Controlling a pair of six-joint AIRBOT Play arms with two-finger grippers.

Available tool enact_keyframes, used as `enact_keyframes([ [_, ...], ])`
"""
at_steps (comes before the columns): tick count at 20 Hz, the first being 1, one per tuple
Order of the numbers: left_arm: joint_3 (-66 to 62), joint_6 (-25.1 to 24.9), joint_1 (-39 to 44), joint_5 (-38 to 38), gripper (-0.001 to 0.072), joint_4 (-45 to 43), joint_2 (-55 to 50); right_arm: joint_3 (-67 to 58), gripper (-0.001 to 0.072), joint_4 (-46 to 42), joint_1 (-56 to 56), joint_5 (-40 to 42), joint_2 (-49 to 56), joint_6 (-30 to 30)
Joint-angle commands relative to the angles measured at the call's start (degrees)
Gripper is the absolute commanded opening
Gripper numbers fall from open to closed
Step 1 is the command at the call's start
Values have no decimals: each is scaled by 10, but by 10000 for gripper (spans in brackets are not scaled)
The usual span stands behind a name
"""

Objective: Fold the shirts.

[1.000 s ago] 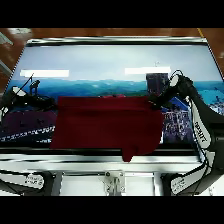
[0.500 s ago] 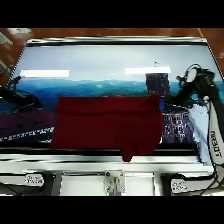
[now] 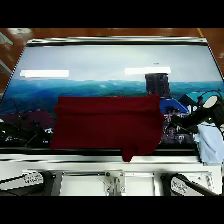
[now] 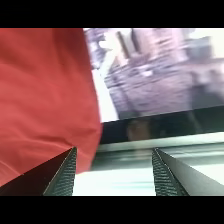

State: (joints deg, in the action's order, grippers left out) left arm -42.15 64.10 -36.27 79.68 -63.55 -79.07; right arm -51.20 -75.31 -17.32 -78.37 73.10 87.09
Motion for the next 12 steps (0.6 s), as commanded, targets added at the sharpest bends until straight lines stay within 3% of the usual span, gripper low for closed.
enact_keyframes([
  [1, 63, -34, -8, -38, 716, 28, 5, 70, 599, 45, -8, 69, -25, -21],
  [8, 66, -34, 44, -71, 695, 71, -5, 71, 599, 46, -8, 85, -25, -22],
  [10, 68, -34, 69, -66, 410, 75, -12, 71, 599, 49, -8, 84, -25, -20],
  [11, 70, -34, 79, -66, 201, 82, -13, 71, 600, 50, -8, 83, -25, -19],
  [12, 72, -34, 87, -66, 37, 88, -13, 71, 599, 49, -8, 81, -25, -18],
])
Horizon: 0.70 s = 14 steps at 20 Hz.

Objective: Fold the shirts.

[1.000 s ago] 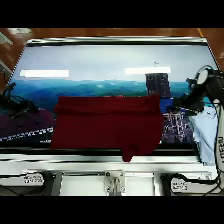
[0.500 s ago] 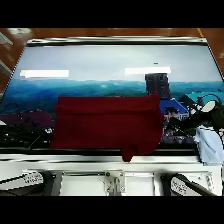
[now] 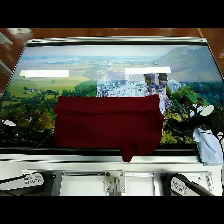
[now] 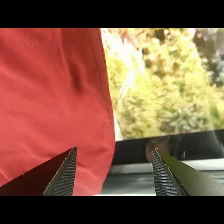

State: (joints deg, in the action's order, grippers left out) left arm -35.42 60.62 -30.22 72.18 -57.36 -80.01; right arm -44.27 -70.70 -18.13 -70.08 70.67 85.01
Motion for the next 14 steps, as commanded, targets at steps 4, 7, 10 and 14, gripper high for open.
enact_keyframes([
  [4, 4, -10, 33, 20, 36, 32, -1, 6, 600, -60, 0, -67, -2, -3],
  [7, 4, -15, 33, 31, 37, 32, 1, 75, 599, 33, 3, -61, -41, -31],
  [10, 4, -17, 33, 35, 37, 33, 1, 158, 599, 64, 28, 23, -93, -9],
  [14, 4, -17, 33, 35, 37, 33, 1, 208, 598, 92, 92, 72, -98, -2],
])
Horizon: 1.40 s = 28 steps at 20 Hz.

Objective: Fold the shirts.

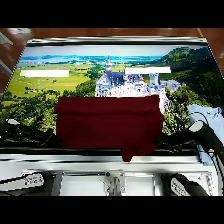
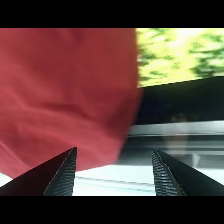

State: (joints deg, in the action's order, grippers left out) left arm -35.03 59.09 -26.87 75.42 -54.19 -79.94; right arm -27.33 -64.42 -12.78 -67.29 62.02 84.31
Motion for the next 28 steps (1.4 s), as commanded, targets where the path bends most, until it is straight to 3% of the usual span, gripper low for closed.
enact_keyframes([
  [1, 0, -2, 0, 2, 37, 1, 0, 39, 598, 28, 58, 53, -12, 6],
  [3, 0, -2, 0, 2, 37, 1, 0, 39, 583, 26, 89, 77, -12, 23],
  [5, 0, -11, 0, 0, 37, 1, 0, 39, 429, 21, 104, 97, -12, 42],
  [7, -1, -16, 0, -13, 37, 2, 0, 36, 130, 31, 105, 96, -12, 40],
  [8, -5, -17, 0, -15, 37, 3, 0, 27, 70, 30, 104, 77, -12, 31],
  [13, -87, -25, 0, -16, 36, 33, 12, -80, 68, 32, 104, 32, -49, 6],
  [18, -184, -24, 10, -91, 35, 122, 50, -198, 67, 32, 105, 112, -37, 31],
  [22, -235, 13, 57, -153, 34, 127, 24, -243, 67, 26, 104, 197, 42, 35],
  [28, -291, 63, 81, -223, 35, 127, -49, -353, 67, 40, 112, 259, 196, 35],
])
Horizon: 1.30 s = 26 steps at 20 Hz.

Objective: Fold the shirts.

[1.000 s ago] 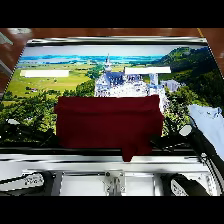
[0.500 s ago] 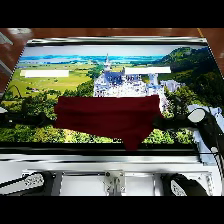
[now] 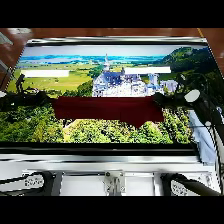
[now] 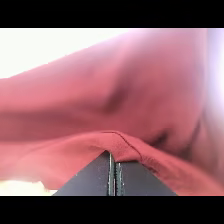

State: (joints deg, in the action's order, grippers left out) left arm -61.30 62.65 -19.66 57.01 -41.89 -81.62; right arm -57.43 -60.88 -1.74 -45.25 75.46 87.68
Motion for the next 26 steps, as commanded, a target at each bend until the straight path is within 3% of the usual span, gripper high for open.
enact_keyframes([
  [1, -38, 28, 10, -39, 35, 4, -43, -76, 67, 6, 2, 38, 81, 2],
  [11, -61, 28, 34, -10, 37, 3, -142, -120, 86, 3, 5, 6, 200, 15],
  [14, -63, 58, 19, -5, 51, -3, -140, -120, 95, -13, 4, 12, 201, 15],
  [15, -63, 70, 14, 1, 112, -3, -140, -120, 185, -15, 4, 10, 200, 15],
  [16, -63, 71, 9, 13, 236, -3, -140, -120, 450, -10, 4, 10, 200, 14],
  [17, -63, 71, 6, 25, 418, -3, -140, -120, 628, -9, 4, 3, 196, 5],
  [18, -67, 71, 0, 41, 575, -3, -140, -122, 633, -17, 3, -10, 189, -13],
  [19, -74, 71, -6, 55, 603, -3, -140, -122, 633, -36, -3, -23, 176, -23],
  [21, -102, 71, -22, 89, 602, -3, -140, -122, 635, -85, -31, -59, 150, -16],
  [22, -122, 71, -30, 111, 602, -3, -140, -122, 691, -89, -53, -83, 142, -12],
  [26, -192, 71, -42, 191, 601, -2, -132, -122, 695, -13, -142, -192, 154, -36],
])
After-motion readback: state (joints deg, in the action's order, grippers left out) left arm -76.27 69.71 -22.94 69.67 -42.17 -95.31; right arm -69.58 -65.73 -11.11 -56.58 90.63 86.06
